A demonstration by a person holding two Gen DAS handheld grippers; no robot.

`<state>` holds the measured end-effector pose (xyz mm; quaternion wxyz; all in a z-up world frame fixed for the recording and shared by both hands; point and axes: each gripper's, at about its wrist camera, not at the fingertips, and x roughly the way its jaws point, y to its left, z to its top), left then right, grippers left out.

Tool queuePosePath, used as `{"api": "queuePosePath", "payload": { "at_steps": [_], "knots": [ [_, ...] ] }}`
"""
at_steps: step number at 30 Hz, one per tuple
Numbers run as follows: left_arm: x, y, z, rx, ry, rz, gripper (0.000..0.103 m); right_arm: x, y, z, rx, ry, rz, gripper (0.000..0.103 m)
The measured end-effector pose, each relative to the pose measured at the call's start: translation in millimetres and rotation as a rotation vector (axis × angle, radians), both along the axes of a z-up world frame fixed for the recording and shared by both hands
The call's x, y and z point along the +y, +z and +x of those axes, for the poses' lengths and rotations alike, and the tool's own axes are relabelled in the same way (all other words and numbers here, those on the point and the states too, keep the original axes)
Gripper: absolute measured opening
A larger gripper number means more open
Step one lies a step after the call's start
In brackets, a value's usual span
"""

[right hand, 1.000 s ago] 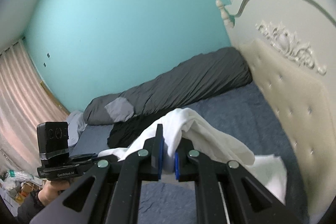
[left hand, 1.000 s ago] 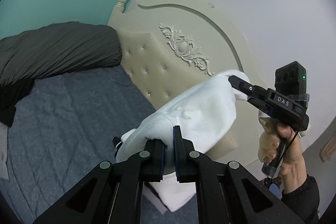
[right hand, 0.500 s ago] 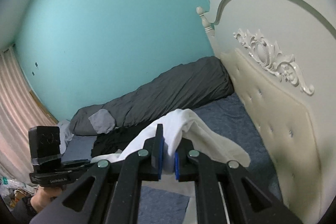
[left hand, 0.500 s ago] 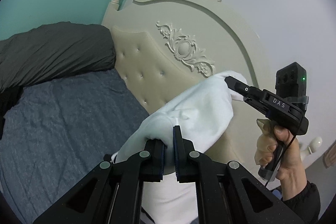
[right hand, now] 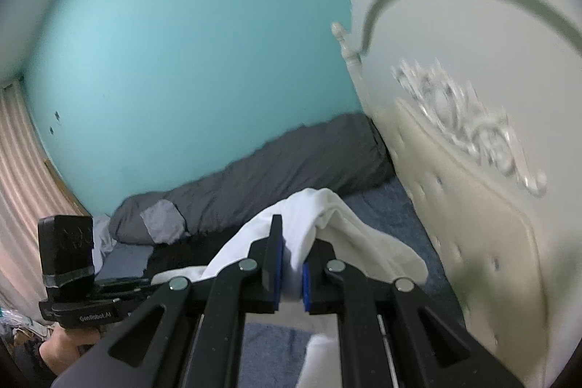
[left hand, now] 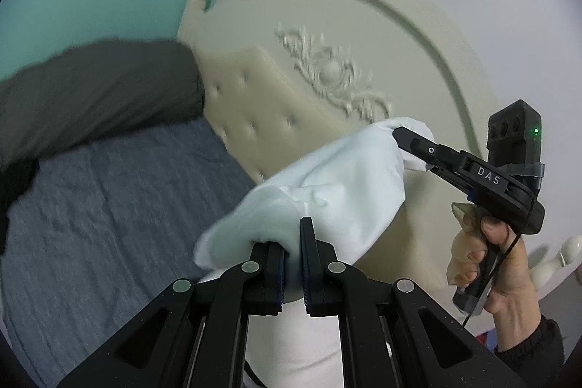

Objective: Fold clothes
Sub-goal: 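Carry the folded polo with both grippers toward the clothes stack by the headboard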

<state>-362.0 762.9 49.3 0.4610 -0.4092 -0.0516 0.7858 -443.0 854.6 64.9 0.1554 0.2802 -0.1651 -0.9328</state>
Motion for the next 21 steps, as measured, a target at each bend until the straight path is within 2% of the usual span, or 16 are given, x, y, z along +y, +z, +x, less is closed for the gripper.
{"api": "queuePosePath", "payload": {
  "at_steps": [3,8,21],
  "knots": [
    [2,-17,15,-0.014,-0.030,-0.013,0.007,6,-25,8,-0.055,-0.003,0.014,0.007],
    [-1,-28,43,-0.030,-0.053,-0.017,0.007,20,-49,33,-0.108,-0.010,0.012,0.007],
    [-10,-48,113,-0.051,-0.097,-0.081,0.007,31,-69,105,-0.187,-0.005,0.016,0.007]
  ]
}}
